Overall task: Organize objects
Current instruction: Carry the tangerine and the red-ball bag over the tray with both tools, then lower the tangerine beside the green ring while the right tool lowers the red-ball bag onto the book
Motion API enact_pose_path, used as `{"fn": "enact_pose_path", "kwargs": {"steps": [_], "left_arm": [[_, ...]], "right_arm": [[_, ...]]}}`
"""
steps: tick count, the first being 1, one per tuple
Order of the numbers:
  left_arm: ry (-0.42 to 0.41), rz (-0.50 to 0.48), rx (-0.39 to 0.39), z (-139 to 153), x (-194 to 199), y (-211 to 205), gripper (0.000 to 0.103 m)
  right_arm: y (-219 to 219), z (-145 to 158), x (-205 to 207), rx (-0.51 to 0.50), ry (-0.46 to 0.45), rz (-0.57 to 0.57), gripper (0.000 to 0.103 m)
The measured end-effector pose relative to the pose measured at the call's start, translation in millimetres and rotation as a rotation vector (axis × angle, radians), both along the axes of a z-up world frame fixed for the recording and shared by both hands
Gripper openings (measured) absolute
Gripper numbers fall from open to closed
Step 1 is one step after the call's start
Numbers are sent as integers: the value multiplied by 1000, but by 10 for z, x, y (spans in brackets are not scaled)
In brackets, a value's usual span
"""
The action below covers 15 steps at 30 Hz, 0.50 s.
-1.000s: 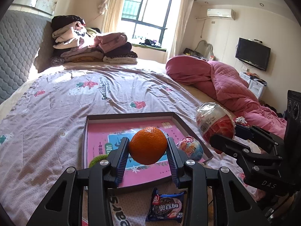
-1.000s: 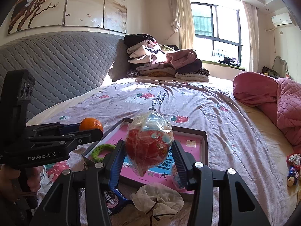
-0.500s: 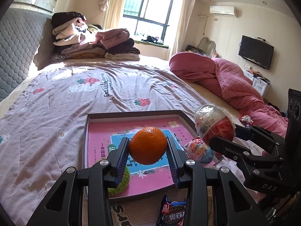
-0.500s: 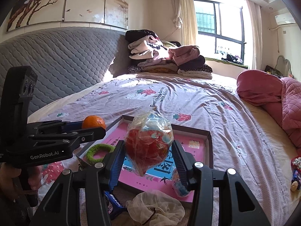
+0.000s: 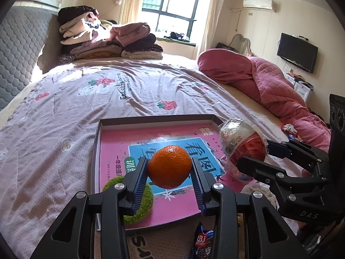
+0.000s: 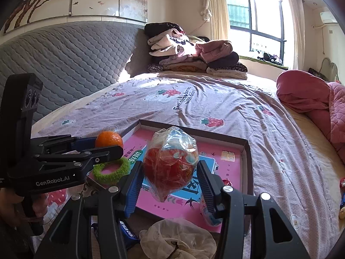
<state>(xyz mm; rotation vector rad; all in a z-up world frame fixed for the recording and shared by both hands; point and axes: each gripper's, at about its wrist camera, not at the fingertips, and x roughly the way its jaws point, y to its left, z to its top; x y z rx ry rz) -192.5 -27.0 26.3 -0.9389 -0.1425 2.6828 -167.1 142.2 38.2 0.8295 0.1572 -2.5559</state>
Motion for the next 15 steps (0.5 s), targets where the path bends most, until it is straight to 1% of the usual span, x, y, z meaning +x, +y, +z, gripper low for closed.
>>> {"fn": "enact_pose_path", "kwargs": {"steps": [10, 15], "left_arm": [[-50, -16, -30, -222, -132, 47, 40], [-71, -30, -43, -311, -172, 78, 40]], "right_arm": [[-66, -262, -164, 46, -79, 11, 51], [-71, -368, -222, 45, -121, 18, 51]]}}
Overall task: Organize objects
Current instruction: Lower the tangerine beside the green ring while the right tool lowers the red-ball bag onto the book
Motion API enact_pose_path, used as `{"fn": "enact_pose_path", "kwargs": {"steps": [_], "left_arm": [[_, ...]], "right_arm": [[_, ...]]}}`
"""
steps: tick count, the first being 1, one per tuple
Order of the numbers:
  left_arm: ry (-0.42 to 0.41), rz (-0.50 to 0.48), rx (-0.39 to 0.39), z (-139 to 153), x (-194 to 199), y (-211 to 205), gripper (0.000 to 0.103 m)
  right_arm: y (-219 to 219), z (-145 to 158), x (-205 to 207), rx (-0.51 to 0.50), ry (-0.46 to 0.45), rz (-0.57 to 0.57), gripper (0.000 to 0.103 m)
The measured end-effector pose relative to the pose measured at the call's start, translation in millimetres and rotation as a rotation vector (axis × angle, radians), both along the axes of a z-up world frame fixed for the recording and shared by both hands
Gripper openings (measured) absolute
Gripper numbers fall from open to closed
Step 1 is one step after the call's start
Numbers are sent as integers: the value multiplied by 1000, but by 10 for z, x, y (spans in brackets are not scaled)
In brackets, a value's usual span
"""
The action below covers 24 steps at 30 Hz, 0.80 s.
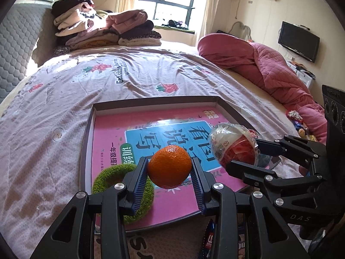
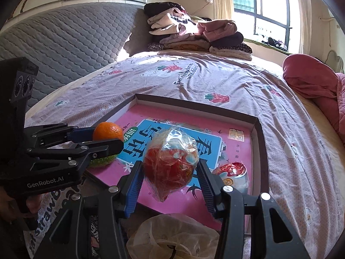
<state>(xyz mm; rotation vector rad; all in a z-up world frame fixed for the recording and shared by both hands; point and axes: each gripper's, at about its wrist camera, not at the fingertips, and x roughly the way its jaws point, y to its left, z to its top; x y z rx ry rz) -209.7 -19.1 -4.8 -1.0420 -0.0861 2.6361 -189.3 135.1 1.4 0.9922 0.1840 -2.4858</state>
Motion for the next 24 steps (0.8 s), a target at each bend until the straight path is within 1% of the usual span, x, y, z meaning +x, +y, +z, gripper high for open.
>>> {"fn": "enact_pose_path", "kwargs": {"steps": [8, 14, 24], "left_arm": [[-34, -36, -28, -128, -37, 105, 41], [-41, -54, -40, -151, -27, 144, 40], [-60, -70, -59, -214, -16, 191, 41]], "right_arm": [[-19, -127, -45, 31, -47, -6, 51], [-34, -200, -63, 61, -73, -9, 51], [-63, -209, -52, 86, -59, -9, 51]]}}
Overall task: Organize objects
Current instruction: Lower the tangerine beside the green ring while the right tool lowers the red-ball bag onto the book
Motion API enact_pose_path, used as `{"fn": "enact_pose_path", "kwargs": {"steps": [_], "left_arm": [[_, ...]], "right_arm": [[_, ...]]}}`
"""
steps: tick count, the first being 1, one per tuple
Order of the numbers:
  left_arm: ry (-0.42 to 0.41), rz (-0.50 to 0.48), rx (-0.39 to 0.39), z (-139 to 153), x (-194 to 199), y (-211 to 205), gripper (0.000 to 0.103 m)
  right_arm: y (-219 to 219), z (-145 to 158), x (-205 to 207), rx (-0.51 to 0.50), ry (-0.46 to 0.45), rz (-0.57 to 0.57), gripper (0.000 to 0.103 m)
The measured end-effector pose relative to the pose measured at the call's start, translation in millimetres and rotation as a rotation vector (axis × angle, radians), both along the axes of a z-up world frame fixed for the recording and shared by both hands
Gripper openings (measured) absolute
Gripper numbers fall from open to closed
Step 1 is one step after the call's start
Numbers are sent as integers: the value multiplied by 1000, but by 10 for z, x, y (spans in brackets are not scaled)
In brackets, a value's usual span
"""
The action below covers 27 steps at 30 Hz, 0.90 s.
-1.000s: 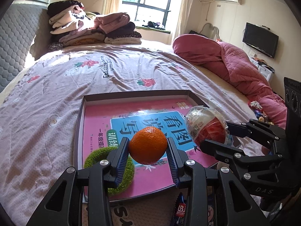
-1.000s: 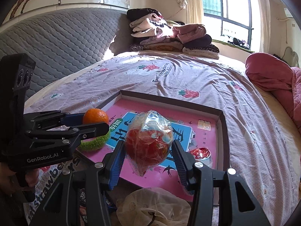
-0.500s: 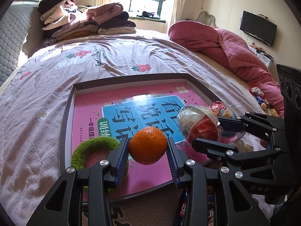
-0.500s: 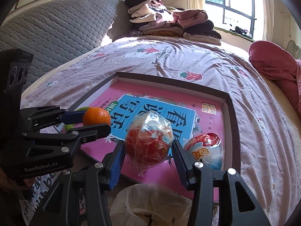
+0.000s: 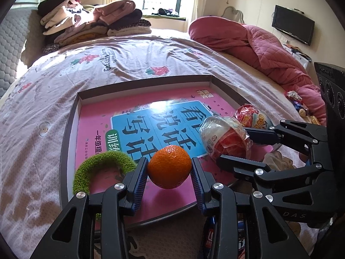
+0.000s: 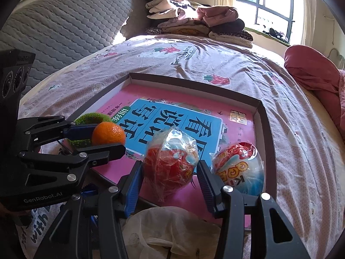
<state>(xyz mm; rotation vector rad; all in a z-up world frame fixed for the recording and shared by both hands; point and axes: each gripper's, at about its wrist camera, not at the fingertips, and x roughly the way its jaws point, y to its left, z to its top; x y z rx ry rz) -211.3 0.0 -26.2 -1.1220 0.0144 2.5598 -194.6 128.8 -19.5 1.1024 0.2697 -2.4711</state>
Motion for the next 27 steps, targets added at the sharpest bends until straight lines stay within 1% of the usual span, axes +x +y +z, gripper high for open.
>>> {"fn": "enact_pose_path", "kwargs": {"steps": [4, 9, 27], "left_arm": [[-8, -1, -11, -23, -4, 15, 41], [-19, -2, -25, -57, -9, 18, 41], [-30, 4, -18, -71, -39, -17, 42]], "right_arm": [[-42, -1, 18, 9, 7, 25, 51], [-39, -5, 6, 13, 5, 17, 51], [-22, -7, -5, 3, -12, 7, 51]]}}
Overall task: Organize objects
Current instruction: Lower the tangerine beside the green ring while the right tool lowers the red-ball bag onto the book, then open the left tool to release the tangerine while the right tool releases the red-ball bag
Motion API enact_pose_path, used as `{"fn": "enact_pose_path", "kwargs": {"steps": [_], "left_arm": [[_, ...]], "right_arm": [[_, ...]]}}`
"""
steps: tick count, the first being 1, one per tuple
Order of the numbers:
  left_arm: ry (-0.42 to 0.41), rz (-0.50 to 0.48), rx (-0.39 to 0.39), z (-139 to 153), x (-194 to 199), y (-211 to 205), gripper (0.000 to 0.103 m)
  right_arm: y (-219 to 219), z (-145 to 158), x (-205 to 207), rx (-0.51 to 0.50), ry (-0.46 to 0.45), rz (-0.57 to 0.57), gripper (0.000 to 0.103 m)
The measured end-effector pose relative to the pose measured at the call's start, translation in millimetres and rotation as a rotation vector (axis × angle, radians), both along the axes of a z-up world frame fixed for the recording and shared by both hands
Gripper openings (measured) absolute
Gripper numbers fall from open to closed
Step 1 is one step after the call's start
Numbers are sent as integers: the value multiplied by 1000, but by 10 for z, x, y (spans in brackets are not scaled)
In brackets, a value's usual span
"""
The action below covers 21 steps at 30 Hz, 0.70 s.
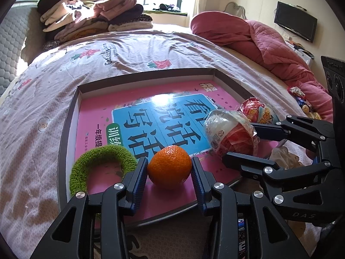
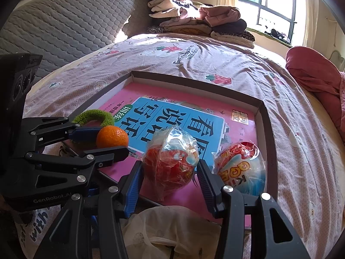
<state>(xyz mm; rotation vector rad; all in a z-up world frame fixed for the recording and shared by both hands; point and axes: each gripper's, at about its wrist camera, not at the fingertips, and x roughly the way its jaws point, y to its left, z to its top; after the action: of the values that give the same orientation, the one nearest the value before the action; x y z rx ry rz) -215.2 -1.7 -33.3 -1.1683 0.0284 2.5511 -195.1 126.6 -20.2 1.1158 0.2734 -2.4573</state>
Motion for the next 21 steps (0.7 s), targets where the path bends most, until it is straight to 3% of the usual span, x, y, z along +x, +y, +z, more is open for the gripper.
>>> {"fn": "enact_pose_path", "kwargs": {"steps": [4, 21], "left_arm": [[-2, 12, -6, -2, -10, -19, 47], [12, 21, -1, 84, 37, -31, 53]], "right_arm": [[4, 3, 5, -1, -5, -2, 51], [28, 89, 24, -1, 16, -22, 51]]}}
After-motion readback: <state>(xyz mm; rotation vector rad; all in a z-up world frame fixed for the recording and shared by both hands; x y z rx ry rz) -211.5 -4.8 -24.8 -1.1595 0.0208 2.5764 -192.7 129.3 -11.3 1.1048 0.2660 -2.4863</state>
